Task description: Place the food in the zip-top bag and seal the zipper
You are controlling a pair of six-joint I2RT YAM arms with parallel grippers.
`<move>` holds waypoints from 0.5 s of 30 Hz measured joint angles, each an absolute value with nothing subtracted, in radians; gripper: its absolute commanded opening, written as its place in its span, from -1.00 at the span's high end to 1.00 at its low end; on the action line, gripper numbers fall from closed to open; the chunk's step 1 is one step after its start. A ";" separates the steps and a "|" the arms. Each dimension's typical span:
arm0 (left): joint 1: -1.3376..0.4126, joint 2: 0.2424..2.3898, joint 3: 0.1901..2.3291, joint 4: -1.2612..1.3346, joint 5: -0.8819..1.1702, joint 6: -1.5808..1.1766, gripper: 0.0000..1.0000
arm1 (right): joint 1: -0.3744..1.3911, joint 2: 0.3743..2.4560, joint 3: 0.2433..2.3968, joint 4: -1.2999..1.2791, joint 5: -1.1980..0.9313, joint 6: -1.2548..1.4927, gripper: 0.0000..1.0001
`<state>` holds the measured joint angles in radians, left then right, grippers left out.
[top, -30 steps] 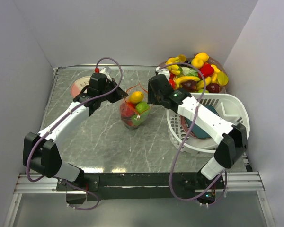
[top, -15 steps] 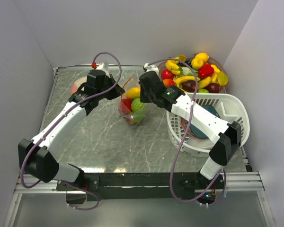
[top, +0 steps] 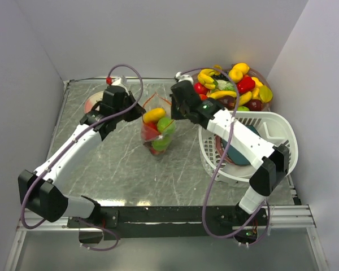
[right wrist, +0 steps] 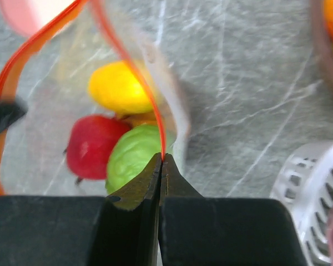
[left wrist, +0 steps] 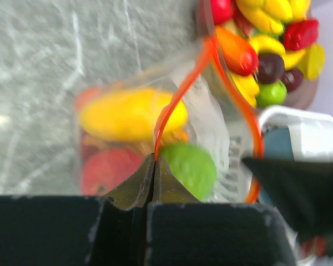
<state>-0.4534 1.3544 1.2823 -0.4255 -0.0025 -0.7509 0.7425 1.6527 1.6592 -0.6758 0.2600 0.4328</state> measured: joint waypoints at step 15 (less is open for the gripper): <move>-0.566 1.384 1.255 -0.395 -0.050 -0.908 0.98 | 0.732 1.592 1.595 -0.686 0.166 0.430 0.89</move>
